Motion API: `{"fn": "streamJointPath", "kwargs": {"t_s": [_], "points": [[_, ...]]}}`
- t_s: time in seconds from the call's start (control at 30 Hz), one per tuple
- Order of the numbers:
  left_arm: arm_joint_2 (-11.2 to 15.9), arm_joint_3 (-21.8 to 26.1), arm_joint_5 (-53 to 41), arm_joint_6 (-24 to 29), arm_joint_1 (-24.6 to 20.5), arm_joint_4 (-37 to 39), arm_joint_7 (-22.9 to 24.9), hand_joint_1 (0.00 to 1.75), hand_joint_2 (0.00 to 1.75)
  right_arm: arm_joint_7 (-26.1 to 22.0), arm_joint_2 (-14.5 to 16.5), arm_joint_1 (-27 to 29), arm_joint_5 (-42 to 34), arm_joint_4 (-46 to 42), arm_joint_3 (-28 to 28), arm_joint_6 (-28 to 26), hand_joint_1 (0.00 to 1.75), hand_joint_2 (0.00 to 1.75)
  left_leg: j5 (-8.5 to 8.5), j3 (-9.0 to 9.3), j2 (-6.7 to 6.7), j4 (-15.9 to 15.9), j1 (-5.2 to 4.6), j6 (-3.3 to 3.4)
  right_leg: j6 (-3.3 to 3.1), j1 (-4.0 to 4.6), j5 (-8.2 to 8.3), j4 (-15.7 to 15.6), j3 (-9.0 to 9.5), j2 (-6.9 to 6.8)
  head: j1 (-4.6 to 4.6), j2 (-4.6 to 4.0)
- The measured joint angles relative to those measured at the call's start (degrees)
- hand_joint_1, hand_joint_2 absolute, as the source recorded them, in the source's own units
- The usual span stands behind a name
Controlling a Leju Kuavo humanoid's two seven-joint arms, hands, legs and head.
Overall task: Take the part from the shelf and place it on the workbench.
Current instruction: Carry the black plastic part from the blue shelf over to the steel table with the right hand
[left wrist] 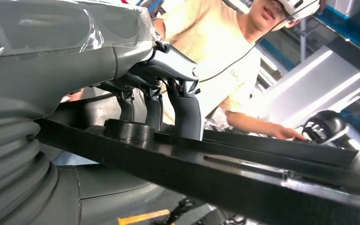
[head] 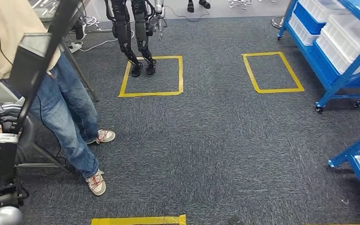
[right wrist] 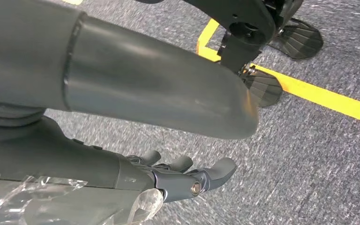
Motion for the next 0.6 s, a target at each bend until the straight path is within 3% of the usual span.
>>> {"fn": "streamJointPath", "kwargs": {"t_s": [0.07,0.13,0.2,0.23,0.27,0.3,0.37,0.4,0.43,0.5,0.53,0.6], "points": [[0.0,-0.1,0.1,0.0,-0.1,0.2,0.0,1.75,1.75,0.0,0.1,-0.1,0.0,-0.1,-0.2,0.0,0.0,0.0,-1.59,-1.43,2.62,2.8,-0.07,-0.38,-0.8,0.08,0.2,-0.1,0.01,-1.53,-0.09,0.0],[0.0,-0.1,0.2,0.0,-0.3,0.4,0.0,1.75,1.75,-0.1,0.0,0.1,0.1,-0.1,-0.3,0.1,0.0,0.0,-5.4,-5.02,5.96,10.6,-0.27,-0.55,-1.29,0.4,0.13,-0.1,-0.03,-3.01,-0.18,0.0],[0.0,-0.2,0.5,0.0,-0.4,0.6,0.0,1.75,1.75,-0.2,0.0,0.2,0.2,-0.1,-0.4,0.1,0.0,0.0,-7.89,-8.35,6.85,17.6,-0.26,-0.56,-1.55,0.79,0.01,-0.1,-0.04,-4.56,-0.2,0.0],[0.0,-0.2,0.6,0.0,-0.4,0.7,0.0,1.75,1.75,-0.2,0.0,0.2,0.2,-0.1,-0.4,0.1,0.0,0.0,-7.67,-8.57,6.94,18.2,-0.29,-0.43,-1.63,0.96,-0.07,-0.1,-0.02,-5.3,-0.21,0.0],[0.0,-0.2,0.7,0.0,-0.4,0.8,0.0,1.75,1.75,-0.2,0.0,0.1,0.2,-0.1,-0.5,0.1,0.0,0.0,-6.49,-7.55,7.16,16.3,-0.4,-0.21,-1.7,1.11,-0.14,-0.1,0.04,-6.04,-0.21,0.0],[0.0,-0.2,0.7,0.0,-0.5,0.9,0.0,1.75,1.75,-0.2,0.0,0.0,0.2,-0.1,-0.5,0.1,0.0,0.0,-4.75,-5.47,7.8,12.4,-0.62,0.15,-1.72,1.23,-0.23,-0.1,0.14,-6.75,-0.21,-0.01],[0.0,-0.2,0.9,-0.1,-0.8,1.1,0.0,1.75,1.75,-0.3,0.1,-0.2,0.3,-0.1,-0.8,0.1,0.0,0.0,-2.01,-1.17,10.45,4.0,-1.51,1.11,-1.53,1.54,-0.51,-0.1,0.39,-8.04,-0.19,-0.01],[0.0,-0.1,1.0,-0.2,-0.9,1.2,-0.1,1.75,1.75,-0.3,0.2,-0.4,0.4,-0.2,-0.9,0.1,0.0,0.0,-1.4,0.0,11.32,1.7,-1.9,1.47,-1.33,1.65,-0.68,-0.1,0.5,-8.64,-0.21,0.0],[-0.1,-0.1,1.1,-0.2,-0.9,1.3,-0.1,1.75,1.75,-0.4,0.2,-0.5,0.4,-0.3,-1.1,0.1,0.0,0.0,-1.27,0.35,11.57,0.8,-2.21,1.73,-1.11,1.7,-0.82,-0.1,0.6,-9.23,-0.2,0.0],[-0.1,-0.1,1.5,-0.3,-0.9,1.5,-0.3,1.75,1.75,-0.5,0.4,-0.9,0.5,-0.4,-1.3,0.1,0.0,0.0,-0.93,0.49,10.09,0.4,-2.11,2.1,-0.54,1.61,-1.12,-0.2,0.92,-10.1,-0.2,0.01],[-0.1,0.0,1.7,-0.3,-0.9,1.6,-0.4,1.75,1.75,-0.5,0.4,-1.0,0.5,-0.5,-1.5,0.1,0.0,0.0,-0.73,0.68,9.36,0.1,-1.93,2.32,-0.21,1.5,-1.52,0.2,0.96,-9.35,-0.17,0.0],[-0.1,0.0,1.8,-0.4,-1.0,1.7,-0.7,1.75,1.75,-0.5,0.5,-1.0,0.5,-0.6,-1.7,0.1,0.0,0.0,-0.33,1.09,8.05,-0.4,-1.43,2.8,0.38,1.27,-4.09,4.5,-0.81,-5.87,-0.12,0.01]]}}
